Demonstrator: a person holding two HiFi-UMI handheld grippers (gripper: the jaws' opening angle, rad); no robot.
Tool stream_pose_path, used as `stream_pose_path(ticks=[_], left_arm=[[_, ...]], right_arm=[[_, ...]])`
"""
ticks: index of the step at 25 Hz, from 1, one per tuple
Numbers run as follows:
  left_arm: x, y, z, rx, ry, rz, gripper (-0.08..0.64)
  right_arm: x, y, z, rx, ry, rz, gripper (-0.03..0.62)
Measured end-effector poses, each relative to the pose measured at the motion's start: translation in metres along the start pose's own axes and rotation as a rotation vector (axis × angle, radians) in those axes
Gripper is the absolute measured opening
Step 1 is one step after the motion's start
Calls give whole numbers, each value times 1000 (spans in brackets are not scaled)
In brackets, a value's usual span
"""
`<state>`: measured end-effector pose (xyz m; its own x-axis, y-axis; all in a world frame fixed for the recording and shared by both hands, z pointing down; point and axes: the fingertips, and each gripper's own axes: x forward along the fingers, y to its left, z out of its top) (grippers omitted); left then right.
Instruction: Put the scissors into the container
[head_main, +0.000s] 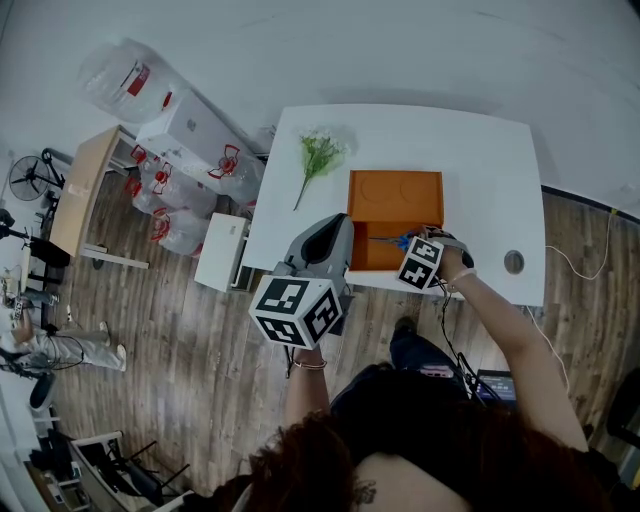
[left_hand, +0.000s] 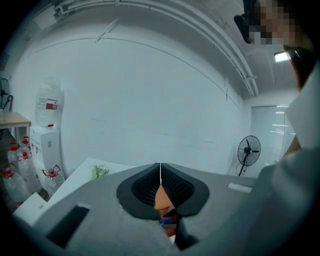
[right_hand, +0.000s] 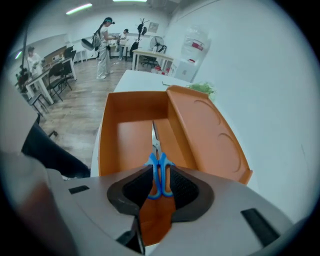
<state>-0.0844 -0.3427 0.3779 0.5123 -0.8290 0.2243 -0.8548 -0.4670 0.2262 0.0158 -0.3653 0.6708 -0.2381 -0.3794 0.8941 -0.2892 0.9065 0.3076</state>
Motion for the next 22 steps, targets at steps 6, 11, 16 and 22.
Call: stream_pose_path(ticks=[6, 11, 16, 22], left_arm=[[-12, 1, 3, 8, -11, -1, 20], [-23, 0, 3, 22, -18, -12, 20], [-32, -5, 6, 36, -28, -30, 20], [-43, -12, 11, 54, -43, -50, 20]], right_arm=[[-29, -9, 11, 180, -124, -95, 72], [-59, -11, 26, 346, -251, -142, 45], [-94, -19, 39, 442, -350, -227, 26], [-131, -24, 44, 494, -410, -305, 2]])
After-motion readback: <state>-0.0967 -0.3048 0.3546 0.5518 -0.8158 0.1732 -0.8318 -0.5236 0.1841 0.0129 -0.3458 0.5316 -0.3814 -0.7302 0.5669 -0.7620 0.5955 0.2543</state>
